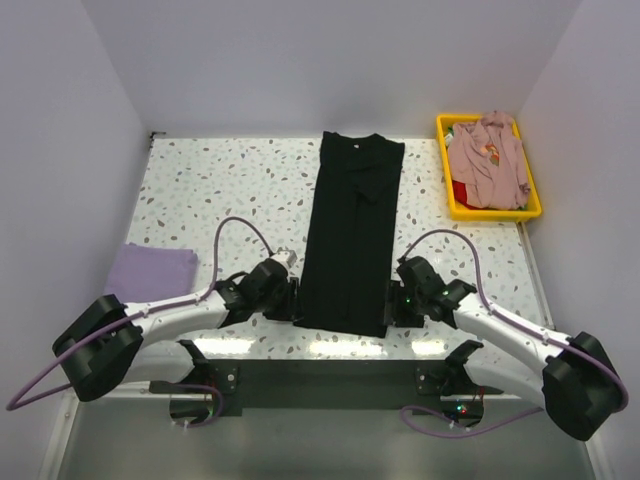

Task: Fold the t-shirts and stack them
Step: Fold the tshirt

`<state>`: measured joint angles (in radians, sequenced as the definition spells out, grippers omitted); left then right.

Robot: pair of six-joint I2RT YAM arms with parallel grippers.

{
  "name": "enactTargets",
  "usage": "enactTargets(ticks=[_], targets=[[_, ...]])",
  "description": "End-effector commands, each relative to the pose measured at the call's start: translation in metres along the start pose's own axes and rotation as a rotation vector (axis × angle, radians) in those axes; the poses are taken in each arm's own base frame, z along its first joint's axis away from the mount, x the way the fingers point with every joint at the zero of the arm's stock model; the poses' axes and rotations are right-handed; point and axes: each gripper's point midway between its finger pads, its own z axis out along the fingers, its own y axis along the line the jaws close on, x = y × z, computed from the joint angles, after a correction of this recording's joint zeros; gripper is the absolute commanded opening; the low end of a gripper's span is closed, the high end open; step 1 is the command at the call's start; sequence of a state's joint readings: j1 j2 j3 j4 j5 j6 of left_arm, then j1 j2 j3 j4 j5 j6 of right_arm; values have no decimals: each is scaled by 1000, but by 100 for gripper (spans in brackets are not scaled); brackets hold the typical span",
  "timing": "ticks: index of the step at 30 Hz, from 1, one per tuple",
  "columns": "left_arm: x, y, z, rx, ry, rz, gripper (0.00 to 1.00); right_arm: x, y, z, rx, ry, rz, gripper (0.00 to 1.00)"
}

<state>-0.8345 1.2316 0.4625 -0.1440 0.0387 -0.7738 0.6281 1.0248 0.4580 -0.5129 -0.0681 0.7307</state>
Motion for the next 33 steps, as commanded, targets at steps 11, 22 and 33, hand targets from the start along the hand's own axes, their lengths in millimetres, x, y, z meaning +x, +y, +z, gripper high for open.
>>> enactTargets(ticks=[11,22,33], targets=[[13,-5,6,-18,57,31,31,30,12,1,-70,136,-2,51],[20,-9,-4,14,74,7,0,37,7,-13,-71,145,-9,9],[29,-22,-22,106,89,-42,0,42,6,-37,-92,126,3,4]])
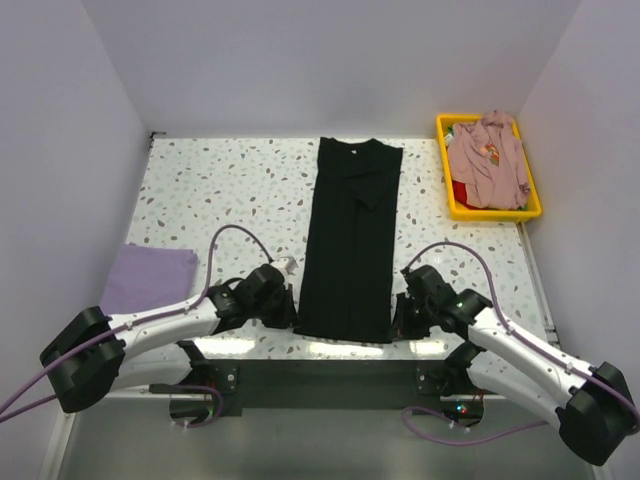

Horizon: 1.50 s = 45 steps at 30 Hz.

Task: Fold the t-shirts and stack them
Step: Fold the tshirt

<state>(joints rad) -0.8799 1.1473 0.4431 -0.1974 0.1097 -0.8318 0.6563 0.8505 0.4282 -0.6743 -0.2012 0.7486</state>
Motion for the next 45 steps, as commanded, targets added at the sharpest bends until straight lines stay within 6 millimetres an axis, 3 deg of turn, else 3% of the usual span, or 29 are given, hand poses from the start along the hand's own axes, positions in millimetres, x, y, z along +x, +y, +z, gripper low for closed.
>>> enactTargets(ticks=[1,5,9,16,22,28,33,38,39,45], targets=[[10,-5,-6,33,27,-23,0,5,5,-10,-16,19,13,4],[8,-6,-3,45,14,-15,0,0,8,-5,-35,-7,8,3],[-16,-18,-3,39,-44,16,0,-25,19,-9,-35,-86,-11,2],[-89,-48,-3,18,-179,38,0,-110,49,-37,33,-355,-28,2],[-140,-56,9,21,-238,-6,0,-170,67,-45,31,-470,10,2],[-191,-49,24,9,-292,-44,0,-218,61,-34,12,-488,67,1],[-223,-45,39,-13,-309,-49,0,-253,50,-21,39,-499,102,1],[-255,-36,57,-12,-321,-75,0,-283,43,-10,26,-503,129,0],[-258,-27,64,-30,-311,-89,0,-289,44,-10,19,-509,133,0],[-302,-23,70,2,-346,-103,0,-318,27,7,5,-500,188,0]])
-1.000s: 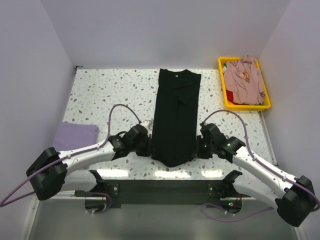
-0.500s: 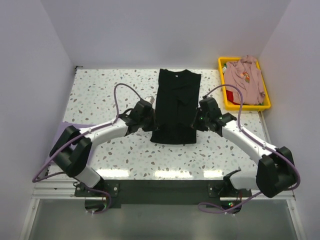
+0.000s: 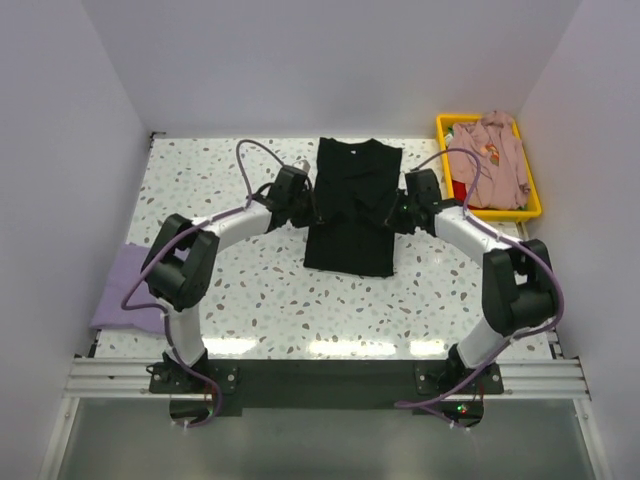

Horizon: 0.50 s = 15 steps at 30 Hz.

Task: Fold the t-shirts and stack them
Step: Fold the tshirt

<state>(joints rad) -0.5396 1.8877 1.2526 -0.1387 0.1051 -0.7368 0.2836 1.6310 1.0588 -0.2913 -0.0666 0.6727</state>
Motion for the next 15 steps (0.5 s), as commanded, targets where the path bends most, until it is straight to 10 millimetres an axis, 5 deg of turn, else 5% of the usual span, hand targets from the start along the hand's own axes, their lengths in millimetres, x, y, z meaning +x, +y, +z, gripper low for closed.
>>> enactTargets(ticks=[1,6,15], targets=[[-44,-20,4,82,-75,28,0,-32,16,9,-73,-58,11,0],[-54,-11,26,70,-52,31,0,-50,10,23,-79,-65,52,0],[-77,6,35,53,-68,7,0,-67,-9,38,-98,-57,132,0]])
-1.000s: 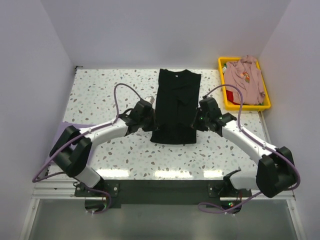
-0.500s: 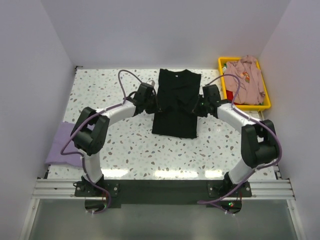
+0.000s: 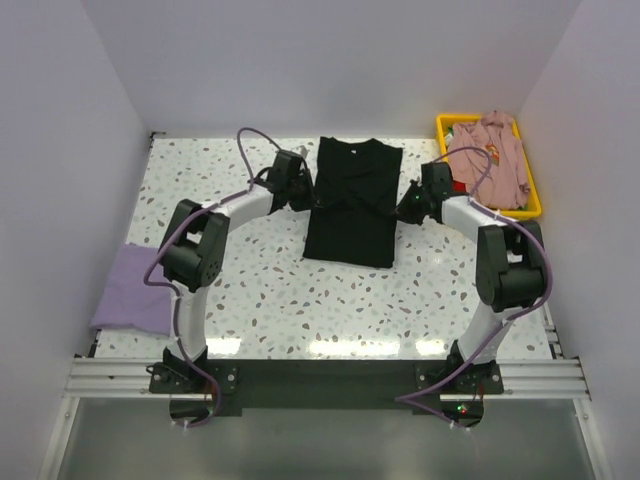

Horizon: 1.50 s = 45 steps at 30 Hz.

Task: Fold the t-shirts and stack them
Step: Fold the tshirt

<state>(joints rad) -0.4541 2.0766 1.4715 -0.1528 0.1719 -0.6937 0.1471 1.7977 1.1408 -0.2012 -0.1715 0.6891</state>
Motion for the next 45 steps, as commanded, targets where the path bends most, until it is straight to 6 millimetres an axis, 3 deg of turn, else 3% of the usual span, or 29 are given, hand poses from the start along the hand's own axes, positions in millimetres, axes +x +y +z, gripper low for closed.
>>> enactTargets(ticks=[1,4,6,8,9,10,11,14,15,17,19,21,22,23,26,29,34,35,40,45], targets=[[-30,-5,-2,32,-52,18,0,-26,19,3,-77,-46,16,0],[-32,1,3,32,-44,15,1,-27,17,11,-77,-33,28,0],[-36,2,5,42,-48,22,8,-30,17,14,-83,-35,35,0],[-40,1,5,60,-60,32,24,-32,16,18,-92,-27,48,0],[-48,0,3,75,-79,41,31,-35,18,18,-97,-27,49,4],[-51,0,1,80,-85,45,47,-36,17,19,-95,-24,45,8],[-59,0,-5,89,-106,49,53,-41,17,16,-92,-32,44,20],[-69,-4,-20,103,-141,63,62,-51,19,2,-91,-67,27,45],[-71,-8,-30,108,-161,71,62,-52,17,-3,-70,-77,20,50],[-67,-13,-39,118,-166,64,60,-60,24,-19,-80,-114,-12,56],[-59,-15,-48,110,-177,65,54,-57,27,-29,-71,-127,-32,57],[-47,-21,-51,89,-176,84,48,-42,37,-38,-55,-130,-85,57],[-43,-24,-51,83,-177,91,40,-39,35,-38,-11,-153,-116,56],[-36,-32,-51,92,-172,106,36,-24,48,-37,-14,-147,-164,56],[-31,-39,-41,98,-153,115,17,-3,59,-25,8,-109,-231,54],[-23,-36,-26,89,-110,124,5,-1,60,-10,18,-82,-245,52],[-17,-35,-2,107,-50,154,2,6,49,18,69,-18,-283,43],[-12,-27,6,87,-26,160,2,1,52,21,68,-24,-285,42],[-37,-22,18,92,-64,177,7,-8,52,38,93,-27,-304,40],[-54,4,35,52,-62,165,12,-31,44,49,138,-43,-284,40]])
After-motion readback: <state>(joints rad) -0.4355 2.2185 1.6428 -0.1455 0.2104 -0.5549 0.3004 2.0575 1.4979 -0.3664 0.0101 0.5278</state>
